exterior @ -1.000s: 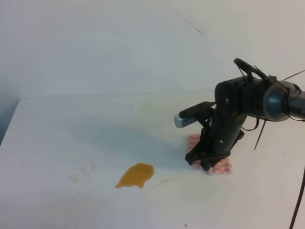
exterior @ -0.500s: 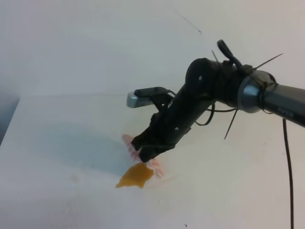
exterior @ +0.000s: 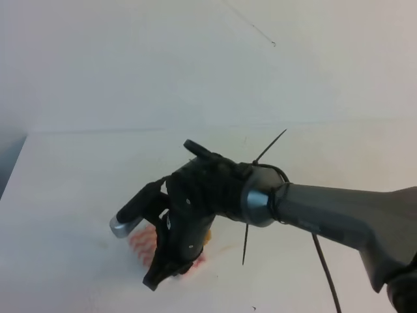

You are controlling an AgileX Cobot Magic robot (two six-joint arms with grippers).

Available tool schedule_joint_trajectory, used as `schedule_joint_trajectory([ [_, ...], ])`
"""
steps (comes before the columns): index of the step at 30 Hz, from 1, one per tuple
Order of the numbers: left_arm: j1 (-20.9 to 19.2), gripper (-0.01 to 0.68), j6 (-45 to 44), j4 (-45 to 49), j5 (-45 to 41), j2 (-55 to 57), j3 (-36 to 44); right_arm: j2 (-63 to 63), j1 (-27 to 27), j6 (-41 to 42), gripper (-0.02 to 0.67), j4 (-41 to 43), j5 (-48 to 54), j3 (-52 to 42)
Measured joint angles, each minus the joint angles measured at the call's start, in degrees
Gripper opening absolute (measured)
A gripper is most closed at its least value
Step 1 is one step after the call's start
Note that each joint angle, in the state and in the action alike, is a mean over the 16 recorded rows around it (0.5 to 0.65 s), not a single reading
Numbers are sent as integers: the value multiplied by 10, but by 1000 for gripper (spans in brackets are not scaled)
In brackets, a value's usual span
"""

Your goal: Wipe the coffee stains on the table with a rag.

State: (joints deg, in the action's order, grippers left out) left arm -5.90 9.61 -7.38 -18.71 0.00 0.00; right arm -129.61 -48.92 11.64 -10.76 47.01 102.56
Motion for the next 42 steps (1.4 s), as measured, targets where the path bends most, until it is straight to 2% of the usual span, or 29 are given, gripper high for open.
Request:
schedule_joint_trajectory([
  [8,0,-1,0,0,0,0,0,-28,14,-63,27,37,8,3],
  [19,0,-1,0,0,0,0,0,-33,119,-97,27,25,53,5],
  [30,0,-1,0,0,0,0,0,-13,213,-66,26,33,100,-13],
  [38,0,-1,0,0,0,0,0,17,230,-17,32,41,71,-41],
  [42,0,-1,0,0,0,0,0,26,229,4,66,27,55,-49],
])
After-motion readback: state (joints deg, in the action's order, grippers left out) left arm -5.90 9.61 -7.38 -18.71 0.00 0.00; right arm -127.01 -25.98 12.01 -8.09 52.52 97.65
